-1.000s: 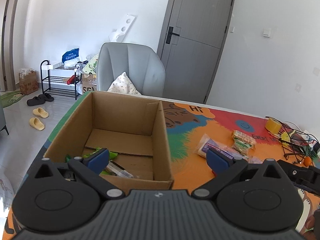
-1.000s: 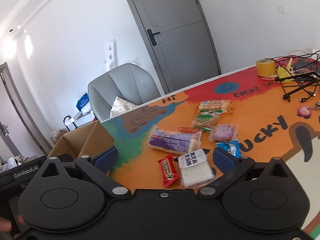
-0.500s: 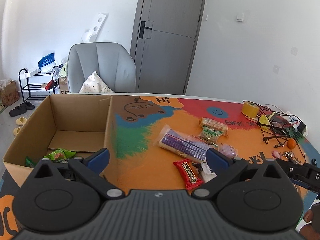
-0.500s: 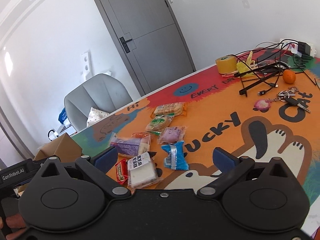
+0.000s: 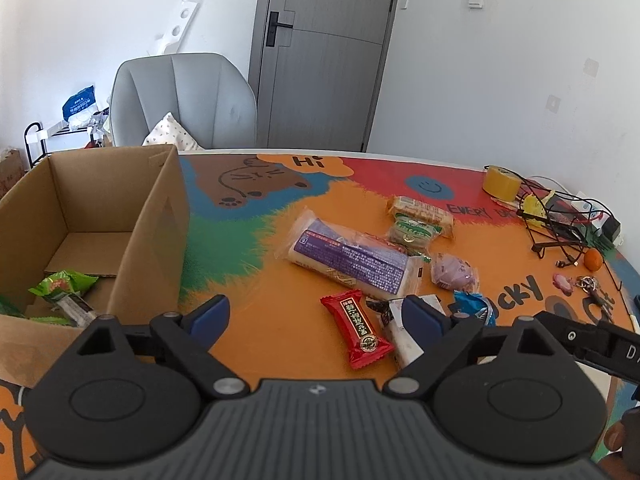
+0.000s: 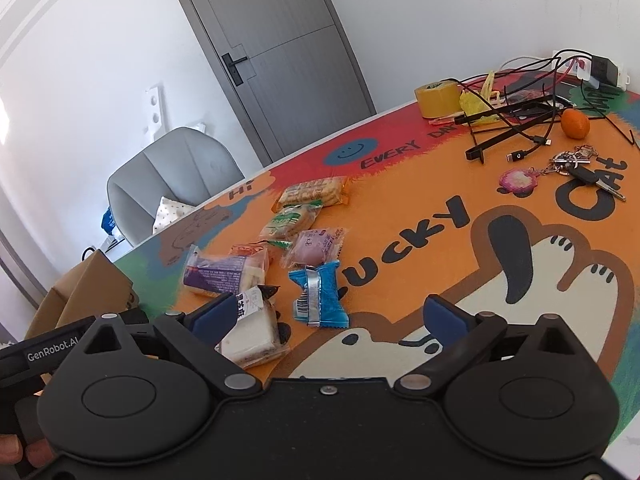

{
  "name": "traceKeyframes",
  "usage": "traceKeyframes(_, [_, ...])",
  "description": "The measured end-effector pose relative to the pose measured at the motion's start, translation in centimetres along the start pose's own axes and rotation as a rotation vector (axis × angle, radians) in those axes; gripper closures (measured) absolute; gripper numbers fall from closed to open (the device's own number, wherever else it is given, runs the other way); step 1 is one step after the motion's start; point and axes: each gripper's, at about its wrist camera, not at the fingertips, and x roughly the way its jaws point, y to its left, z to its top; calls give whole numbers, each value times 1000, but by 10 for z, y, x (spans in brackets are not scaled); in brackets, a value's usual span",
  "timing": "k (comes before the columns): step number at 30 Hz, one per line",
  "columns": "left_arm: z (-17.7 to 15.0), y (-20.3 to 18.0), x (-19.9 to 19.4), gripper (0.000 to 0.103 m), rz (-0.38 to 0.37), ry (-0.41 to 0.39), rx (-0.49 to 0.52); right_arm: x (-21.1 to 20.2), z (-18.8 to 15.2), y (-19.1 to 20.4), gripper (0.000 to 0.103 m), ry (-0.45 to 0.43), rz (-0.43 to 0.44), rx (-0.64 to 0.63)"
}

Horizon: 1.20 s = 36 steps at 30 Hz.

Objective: Organize snacks
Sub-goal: 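Move both open tools back over the remaining snacks, then grasp the red snack packet with the left tool while the right tool grasps the blue snack packet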

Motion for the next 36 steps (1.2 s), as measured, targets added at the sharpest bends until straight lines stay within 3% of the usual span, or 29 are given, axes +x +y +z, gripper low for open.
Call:
traceKeyframes(9, [-5, -10, 28, 12, -4, 45, -2, 23, 1, -3, 8, 25, 14, -24])
traceKeyframes(18, [-11, -19, 47, 15, 69, 72, -12, 47, 8, 4, 12, 53, 4, -47])
traceKeyframes(23, [-14, -20, 57, 39, 50, 110, -37, 58, 9, 4, 23, 84, 26, -53])
traceKeyframes(28, [-16, -23, 64, 47, 60, 94, -40, 69, 8, 6, 32, 103, 23, -65])
traceKeyframes(31, [-16, -26, 64, 63, 60, 88, -34, 72, 5, 12, 49, 94, -7, -107])
traceKeyframes(33, [-16, -29, 64, 81, 46, 90, -25, 72, 4, 14, 66, 103, 9, -114])
traceKeyframes(36, [-18, -31, 63, 85, 50, 81, -17, 69, 2, 14, 70, 109, 28, -106])
